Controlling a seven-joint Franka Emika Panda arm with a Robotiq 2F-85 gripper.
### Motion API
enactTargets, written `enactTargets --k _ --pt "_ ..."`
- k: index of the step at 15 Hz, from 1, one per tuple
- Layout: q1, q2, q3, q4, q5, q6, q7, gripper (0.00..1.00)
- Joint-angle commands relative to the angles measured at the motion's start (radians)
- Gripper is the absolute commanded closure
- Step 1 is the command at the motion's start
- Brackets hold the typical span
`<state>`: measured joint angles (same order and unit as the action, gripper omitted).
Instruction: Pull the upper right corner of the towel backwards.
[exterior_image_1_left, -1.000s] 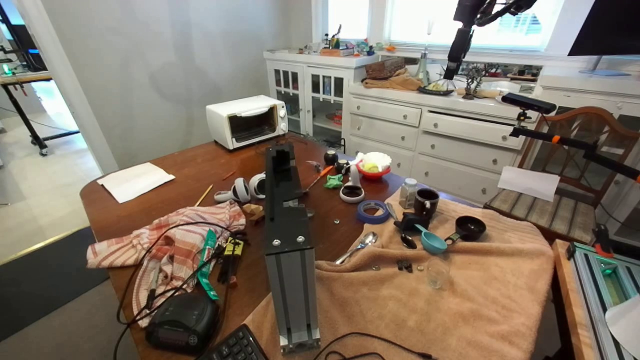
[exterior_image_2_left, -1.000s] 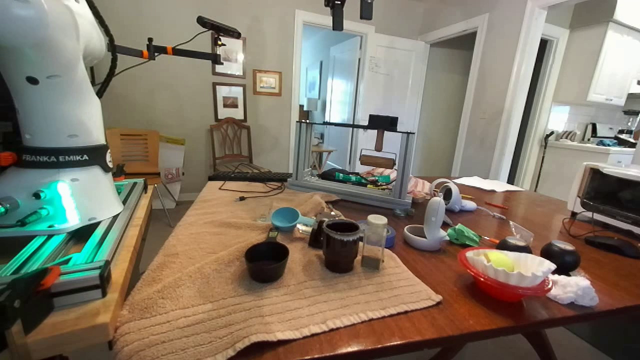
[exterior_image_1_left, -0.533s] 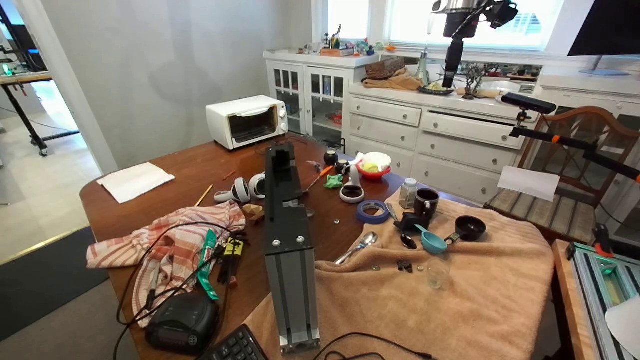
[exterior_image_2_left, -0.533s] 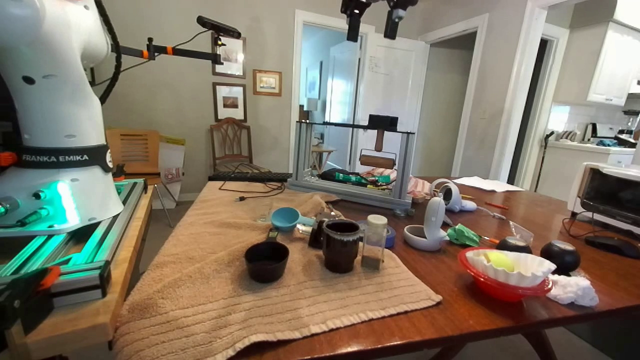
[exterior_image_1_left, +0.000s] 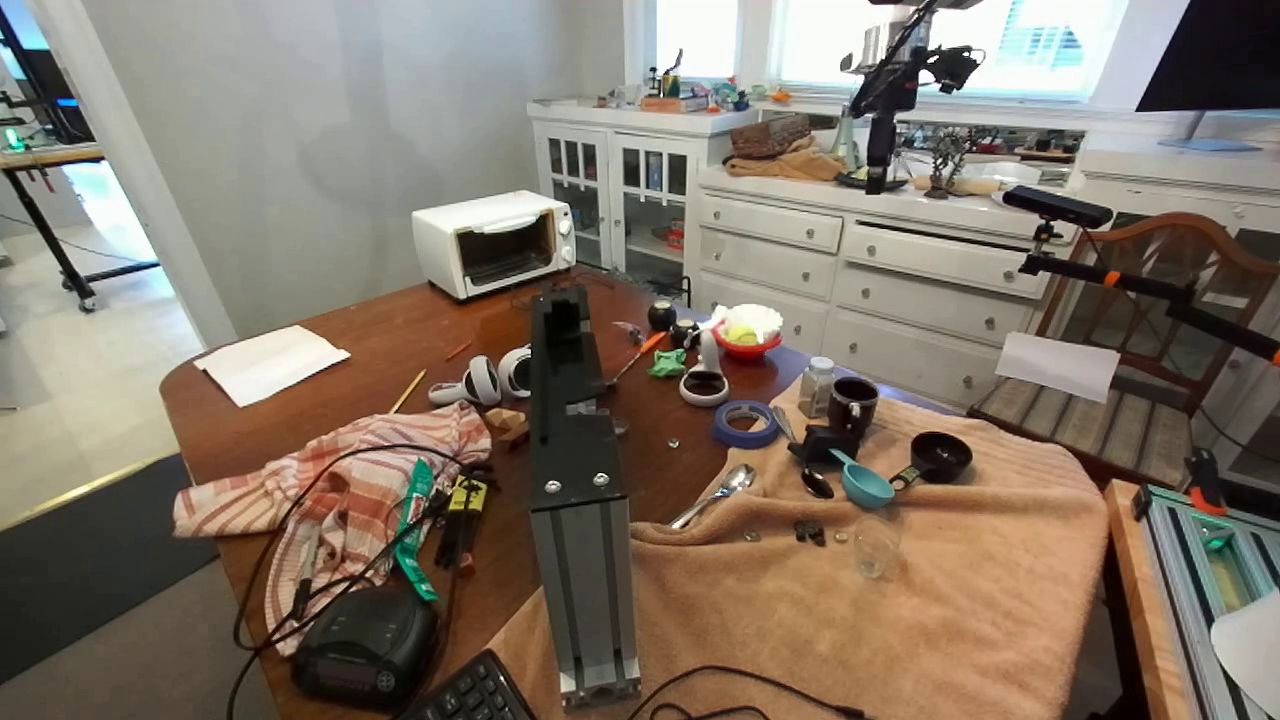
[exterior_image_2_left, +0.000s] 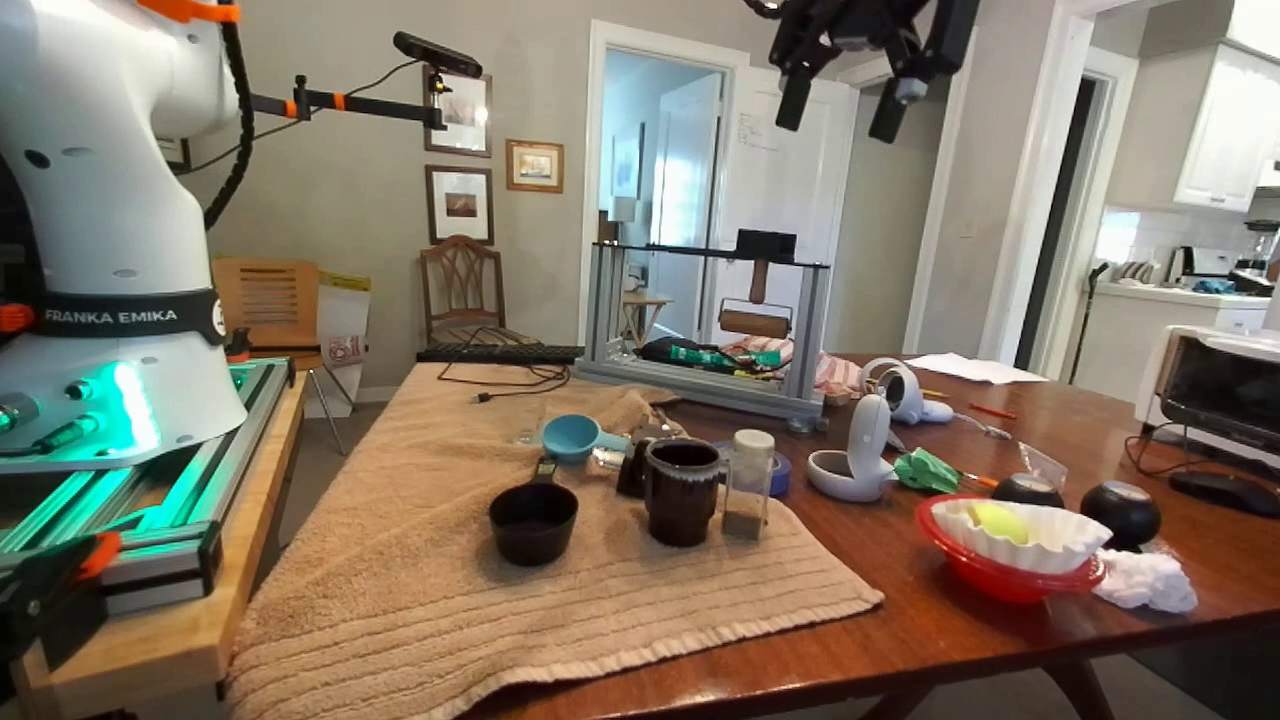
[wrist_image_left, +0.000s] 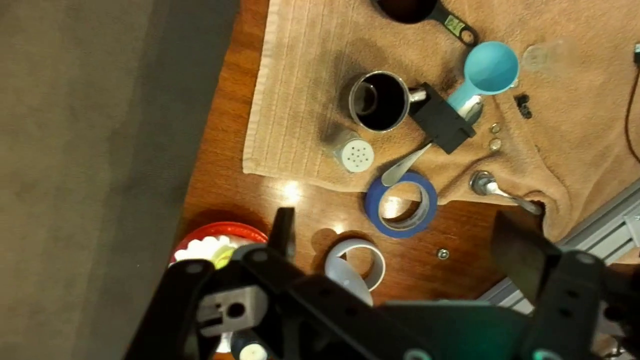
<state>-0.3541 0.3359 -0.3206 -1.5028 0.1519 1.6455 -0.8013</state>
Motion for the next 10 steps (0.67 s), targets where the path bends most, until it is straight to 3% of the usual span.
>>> enactTargets --k 1,6,10 --pt "-0.092 0.118 0.046 0.121 0.064 -0.043 0.031 0.0" --pt "-0.195 0.219 0.079 0.181 0.102 -0.102 0.021 0.0" --pt "-0.21 0.208 0.087 0.15 0.064 -0.058 0.03 0.0"
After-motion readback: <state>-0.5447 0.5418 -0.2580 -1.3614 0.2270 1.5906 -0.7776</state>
